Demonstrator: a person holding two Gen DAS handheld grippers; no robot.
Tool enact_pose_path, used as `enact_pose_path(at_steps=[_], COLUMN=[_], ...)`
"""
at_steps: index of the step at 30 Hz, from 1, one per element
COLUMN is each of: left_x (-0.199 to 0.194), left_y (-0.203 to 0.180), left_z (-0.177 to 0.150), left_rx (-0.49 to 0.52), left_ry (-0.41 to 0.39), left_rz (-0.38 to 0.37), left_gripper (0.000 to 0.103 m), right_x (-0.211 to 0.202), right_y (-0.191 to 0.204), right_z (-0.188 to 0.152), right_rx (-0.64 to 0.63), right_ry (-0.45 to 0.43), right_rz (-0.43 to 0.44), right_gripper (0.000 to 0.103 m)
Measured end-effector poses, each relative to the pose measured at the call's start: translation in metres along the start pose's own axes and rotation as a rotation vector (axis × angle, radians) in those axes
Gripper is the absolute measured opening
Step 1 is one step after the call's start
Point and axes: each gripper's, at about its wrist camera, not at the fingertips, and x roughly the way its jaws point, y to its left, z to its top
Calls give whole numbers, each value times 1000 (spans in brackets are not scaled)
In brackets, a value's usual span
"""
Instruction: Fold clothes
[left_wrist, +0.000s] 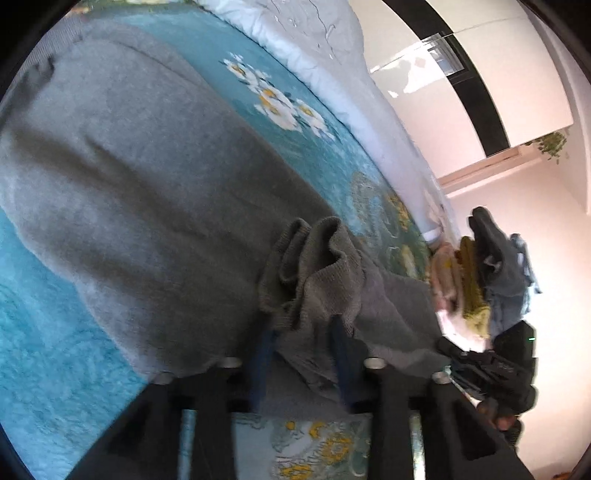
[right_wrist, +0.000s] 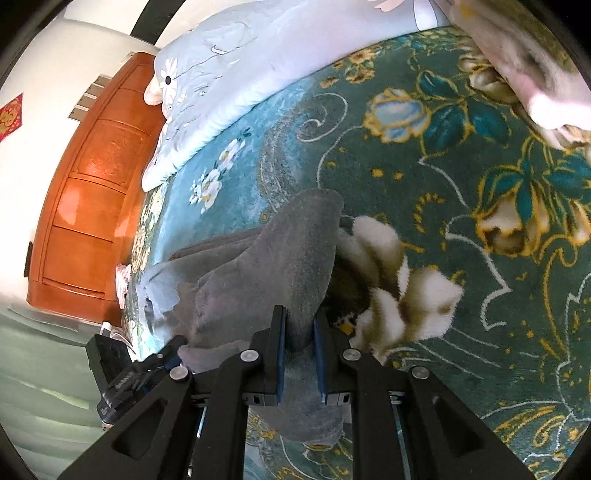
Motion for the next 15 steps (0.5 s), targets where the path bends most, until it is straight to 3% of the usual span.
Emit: enact_pose_path(at_steps=[5,8,11,15], left_x=[-9,-15,-20,-9], left_y=[1,2,3,16], left_z=[3,5,6,2], left_rx=[11,17,23,-8], left_ry=[-44,-70,-96,-62], left_rz=[23,36,50,77], left_gripper=[20,20,20,20], right_x=[-2,-8,-16,-7], right_y=[2,-1,-2,15], right_z=[1,3,4,1], right_rx=[-6,2,10,-47], right_ry=[-8,-30,-61,-37], right_rz=[-21,-34,-48,-9], right_gripper=[16,24,24,24])
